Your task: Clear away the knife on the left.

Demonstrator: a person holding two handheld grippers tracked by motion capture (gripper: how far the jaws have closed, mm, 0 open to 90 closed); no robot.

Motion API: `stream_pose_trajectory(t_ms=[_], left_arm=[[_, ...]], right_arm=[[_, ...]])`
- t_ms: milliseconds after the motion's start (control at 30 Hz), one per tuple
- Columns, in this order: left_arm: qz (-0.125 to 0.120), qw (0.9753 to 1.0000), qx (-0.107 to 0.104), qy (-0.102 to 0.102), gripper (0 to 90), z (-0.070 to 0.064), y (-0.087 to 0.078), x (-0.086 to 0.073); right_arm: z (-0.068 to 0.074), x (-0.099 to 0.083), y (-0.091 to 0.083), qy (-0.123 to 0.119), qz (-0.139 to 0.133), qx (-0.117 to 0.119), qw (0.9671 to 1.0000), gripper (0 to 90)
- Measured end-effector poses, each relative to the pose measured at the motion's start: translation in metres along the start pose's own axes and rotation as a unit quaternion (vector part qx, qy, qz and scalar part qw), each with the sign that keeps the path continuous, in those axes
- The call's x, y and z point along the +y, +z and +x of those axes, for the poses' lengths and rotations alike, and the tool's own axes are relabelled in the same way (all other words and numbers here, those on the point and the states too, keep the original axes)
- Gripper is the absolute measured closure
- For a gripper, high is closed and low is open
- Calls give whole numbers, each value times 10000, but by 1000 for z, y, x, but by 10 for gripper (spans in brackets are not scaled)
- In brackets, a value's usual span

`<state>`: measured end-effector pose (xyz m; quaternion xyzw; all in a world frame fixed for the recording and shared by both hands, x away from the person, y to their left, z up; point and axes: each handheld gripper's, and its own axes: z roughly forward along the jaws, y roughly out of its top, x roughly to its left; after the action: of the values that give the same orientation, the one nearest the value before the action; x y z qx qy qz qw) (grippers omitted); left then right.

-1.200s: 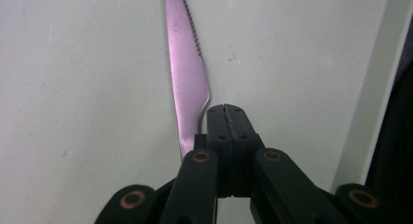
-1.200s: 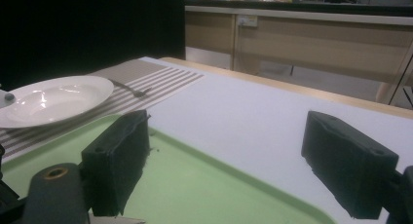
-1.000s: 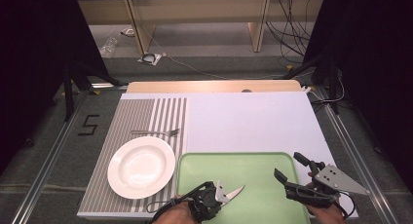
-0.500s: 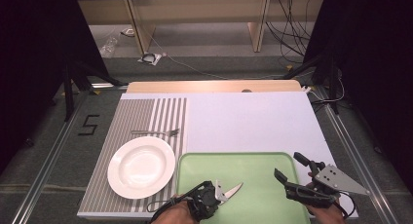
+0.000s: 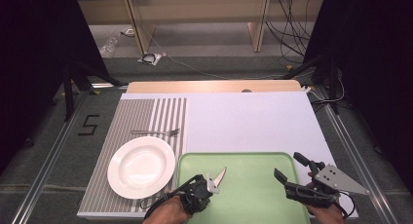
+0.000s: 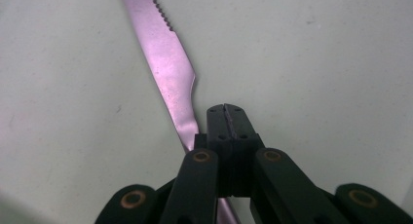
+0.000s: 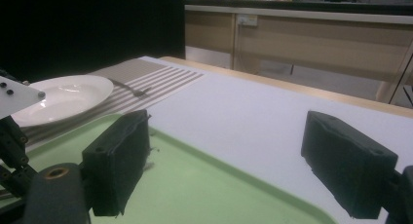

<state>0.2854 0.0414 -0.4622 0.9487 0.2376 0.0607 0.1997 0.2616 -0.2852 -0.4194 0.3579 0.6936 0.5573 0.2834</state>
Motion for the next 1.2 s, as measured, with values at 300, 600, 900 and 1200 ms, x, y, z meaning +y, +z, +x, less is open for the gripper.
stream_pose_trajectory(t_ms=[300,600,900,1200], left_arm=[[46,9999,60,-123,895,8,-2,-4],[92,9997,141,-171,895,13,-4,-7],[136,9991,327,-234,895,20,-5,-11],[125,9987,410,-291,895,25,-6,-14]], right_arm=[[0,0,0,-2,-6,0,10000,188],[0,0,0,-5,-5,1,10000,190],[0,1,-1,-9,-29,6,10000,191],[-1,1,-1,-4,-26,6,10000,191]])
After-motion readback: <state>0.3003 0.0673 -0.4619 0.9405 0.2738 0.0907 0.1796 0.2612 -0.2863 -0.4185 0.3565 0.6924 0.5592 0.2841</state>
